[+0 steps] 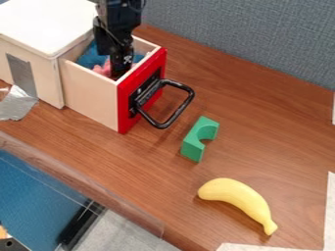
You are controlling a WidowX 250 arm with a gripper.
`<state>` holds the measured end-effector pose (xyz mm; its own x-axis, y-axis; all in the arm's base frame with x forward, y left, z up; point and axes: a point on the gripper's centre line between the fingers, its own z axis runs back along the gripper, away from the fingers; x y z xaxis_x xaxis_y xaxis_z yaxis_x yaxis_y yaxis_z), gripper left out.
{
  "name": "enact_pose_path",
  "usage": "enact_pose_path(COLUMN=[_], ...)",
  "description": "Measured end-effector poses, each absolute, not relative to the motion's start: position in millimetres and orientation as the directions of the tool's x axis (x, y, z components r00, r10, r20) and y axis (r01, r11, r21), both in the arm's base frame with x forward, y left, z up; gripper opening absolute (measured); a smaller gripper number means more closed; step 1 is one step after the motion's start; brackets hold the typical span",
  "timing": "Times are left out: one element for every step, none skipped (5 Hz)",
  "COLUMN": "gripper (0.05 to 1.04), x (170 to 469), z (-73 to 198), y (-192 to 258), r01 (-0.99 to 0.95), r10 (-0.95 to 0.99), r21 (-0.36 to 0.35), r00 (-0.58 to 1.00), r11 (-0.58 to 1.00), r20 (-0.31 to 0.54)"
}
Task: Take out the pink bunny from the drawer
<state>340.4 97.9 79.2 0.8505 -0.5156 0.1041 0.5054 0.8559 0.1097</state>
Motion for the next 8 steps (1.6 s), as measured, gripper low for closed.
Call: enact_pose_path(gripper=[0.879,0.591,0.421,0.374,0.37,0.37,0.37,0.37], x=[335,335,336,335,344,351,352,351], z=[66,63,64,64,90,113,133,144], y=[100,101,100,97,94,93,94,85], r01=[0.495,0.495,0.498,0.512,0.508,0.505,0.501,0.53], r10=[-0.503,-0.504,-0.507,-0.518,-0.516,-0.511,-0.509,-0.533], r21=[0.102,0.112,0.111,0.092,0.094,0.083,0.091,0.081], r00=[0.861,0.861,0.858,0.852,0.846,0.841,0.835,0.814], r11=[0.863,0.862,0.86,0.854,0.856,0.859,0.86,0.844], r20=[0.072,0.073,0.077,0.079,0.133,0.177,0.208,0.232])
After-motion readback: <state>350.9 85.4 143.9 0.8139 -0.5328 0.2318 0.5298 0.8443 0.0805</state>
